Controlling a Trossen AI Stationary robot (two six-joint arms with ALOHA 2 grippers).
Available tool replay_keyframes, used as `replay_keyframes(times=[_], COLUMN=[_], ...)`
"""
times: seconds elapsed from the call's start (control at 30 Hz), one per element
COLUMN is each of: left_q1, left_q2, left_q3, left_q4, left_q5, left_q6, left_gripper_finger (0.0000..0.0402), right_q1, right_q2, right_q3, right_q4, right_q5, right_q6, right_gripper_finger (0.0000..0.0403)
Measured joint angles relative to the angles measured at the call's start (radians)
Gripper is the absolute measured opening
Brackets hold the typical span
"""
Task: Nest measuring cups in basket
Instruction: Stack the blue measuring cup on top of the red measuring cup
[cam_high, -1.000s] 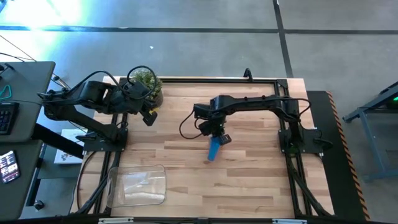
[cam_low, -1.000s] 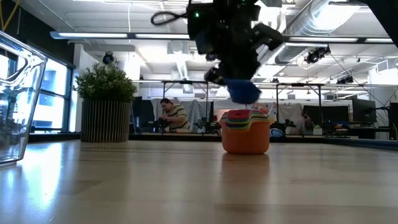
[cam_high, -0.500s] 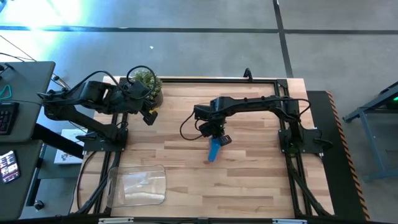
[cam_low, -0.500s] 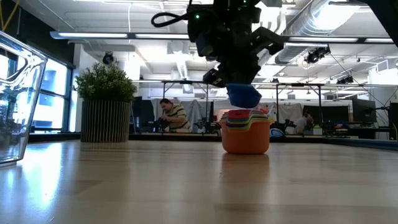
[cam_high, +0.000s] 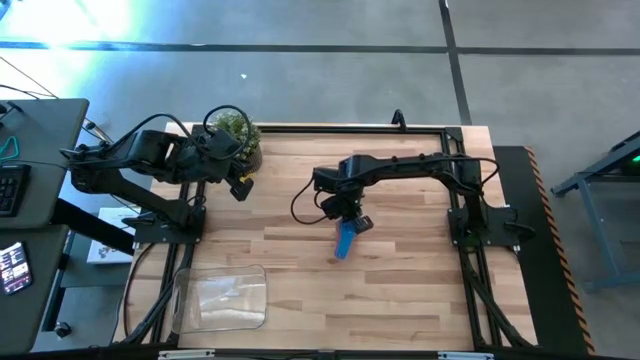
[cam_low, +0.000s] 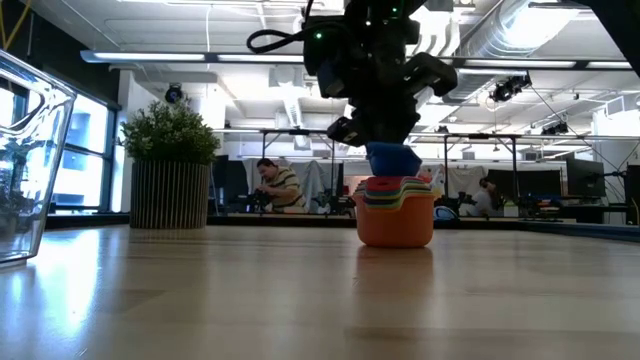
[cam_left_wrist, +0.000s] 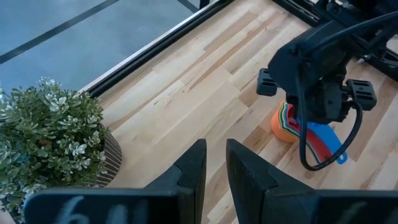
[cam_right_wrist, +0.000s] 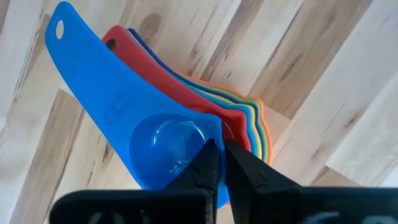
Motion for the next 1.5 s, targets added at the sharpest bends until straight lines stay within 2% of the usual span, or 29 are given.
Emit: replay_keyframes(times=[0.27,0.73,0.97,1.17,1.33,1.5], left_q1=[0.000,0.000,0.000,0.000,0.000,0.000], left_q2=[0.000,0.000,0.000,0.000,0.000,0.000], left_q3=[0.000,0.000,0.000,0.000,0.000,0.000], left_q4=[0.000,0.000,0.000,0.000,0.000,0.000], left_q5=[0.000,0.000,0.000,0.000,0.000,0.000], left_q6=[-0.001,0.000,0.000,0.000,0.003,0.026], left_gripper_finger=[0.0053,0.0053,0.0053,0.0053,0.0053,0.0053], right_q1=[0.000,-0.002,-0.012,-0.011,-0.007,0.025], right_q2=[0.000,0.000,0.000,0.000,-0.003,-0.021], right_q3=[0.000,0.000,0.042,0.064,0.064,0.064], right_q4=[0.000,-0.007,-0.111,-0.125,-0.167,-0.188], right_q5=[0.006,0.006,0.017,0.044,0.043,0.043], right_q6=[-0.001,0.018,0.079,0.120,0.227,0.400], right_gripper_finger=[0.0012,0.0082,0.0087,0.0087,0.0087,0.0087])
